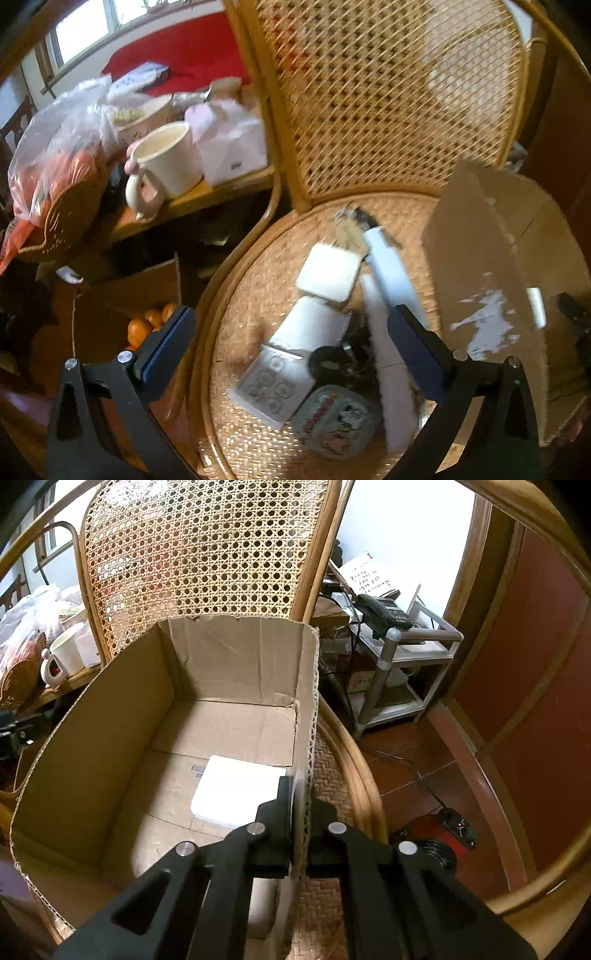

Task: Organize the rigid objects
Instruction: 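Move the left tool back over the items toward the keys, then grasp the bunch of keys with the left gripper and lift, then carry the keys into the cardboard box and open the left gripper, then grasp the cartoon 'Cheers' keychain pouch with the left gripper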

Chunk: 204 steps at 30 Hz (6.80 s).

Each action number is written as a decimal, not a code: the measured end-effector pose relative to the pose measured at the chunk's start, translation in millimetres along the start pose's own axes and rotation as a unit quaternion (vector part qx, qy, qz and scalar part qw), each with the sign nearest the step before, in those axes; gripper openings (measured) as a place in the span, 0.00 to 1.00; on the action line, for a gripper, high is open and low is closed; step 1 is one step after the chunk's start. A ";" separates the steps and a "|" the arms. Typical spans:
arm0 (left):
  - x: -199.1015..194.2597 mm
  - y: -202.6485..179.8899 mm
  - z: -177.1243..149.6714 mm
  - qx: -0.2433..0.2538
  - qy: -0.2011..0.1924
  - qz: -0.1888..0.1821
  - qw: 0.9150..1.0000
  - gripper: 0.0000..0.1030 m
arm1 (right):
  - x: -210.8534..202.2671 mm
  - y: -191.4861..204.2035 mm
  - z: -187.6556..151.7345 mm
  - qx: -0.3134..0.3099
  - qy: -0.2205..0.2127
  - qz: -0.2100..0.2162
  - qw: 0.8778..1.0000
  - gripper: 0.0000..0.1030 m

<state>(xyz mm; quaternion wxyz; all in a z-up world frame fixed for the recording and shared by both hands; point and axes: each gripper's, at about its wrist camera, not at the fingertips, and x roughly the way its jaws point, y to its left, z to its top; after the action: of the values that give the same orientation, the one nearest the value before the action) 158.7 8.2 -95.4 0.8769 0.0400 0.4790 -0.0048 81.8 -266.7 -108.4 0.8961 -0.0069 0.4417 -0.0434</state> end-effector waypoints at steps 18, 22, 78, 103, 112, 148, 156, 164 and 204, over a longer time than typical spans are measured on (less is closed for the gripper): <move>40.8 1.4 -14.2 0.028 0.084 -0.017 0.996 0.99 | 0.0 0.3 -0.2 -0.007 0.001 -0.002 1.000 0.06; 40.5 -7.4 -14.8 0.046 0.083 -0.009 0.995 0.99 | 0.1 0.2 -0.2 -0.007 0.001 -0.002 1.000 0.06; -58.7 -9.9 -2.8 0.005 -0.077 -0.131 0.988 0.09 | -0.2 1.1 -0.2 -0.016 0.000 -0.007 1.000 0.06; -151.0 -88.8 4.6 0.045 -0.196 -0.246 0.948 0.09 | -0.7 0.5 -0.4 -0.017 0.001 -0.005 1.000 0.06; -110.9 -125.6 -10.7 0.078 -0.115 -0.227 0.964 0.10 | -1.6 1.6 0.5 -0.018 0.001 -0.005 1.000 0.06; -68.1 -7.5 -29.2 -0.002 -0.079 0.002 0.997 0.98 | -3.3 4.8 2.1 -0.020 0.000 -0.004 1.000 0.07; -35.7 -7.9 -47.7 0.019 -0.003 -0.024 1.000 0.98 | -3.1 4.7 2.3 -0.020 0.000 -0.003 1.000 0.07; -12.7 -10.7 -65.4 0.026 0.057 -0.036 0.997 0.98 | -3.0 4.4 2.2 -0.020 0.000 -0.003 1.000 0.07; 13.3 -23.5 -63.5 0.061 0.108 -0.105 0.987 0.62 | -1.4 3.6 2.0 -0.023 0.000 -0.004 1.000 0.07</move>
<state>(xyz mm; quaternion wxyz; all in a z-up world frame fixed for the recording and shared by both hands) 111.4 -10.0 -142.3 0.8105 0.0436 0.5714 -0.1213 82.9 -263.0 -106.2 0.8954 -0.0294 0.4428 -0.0372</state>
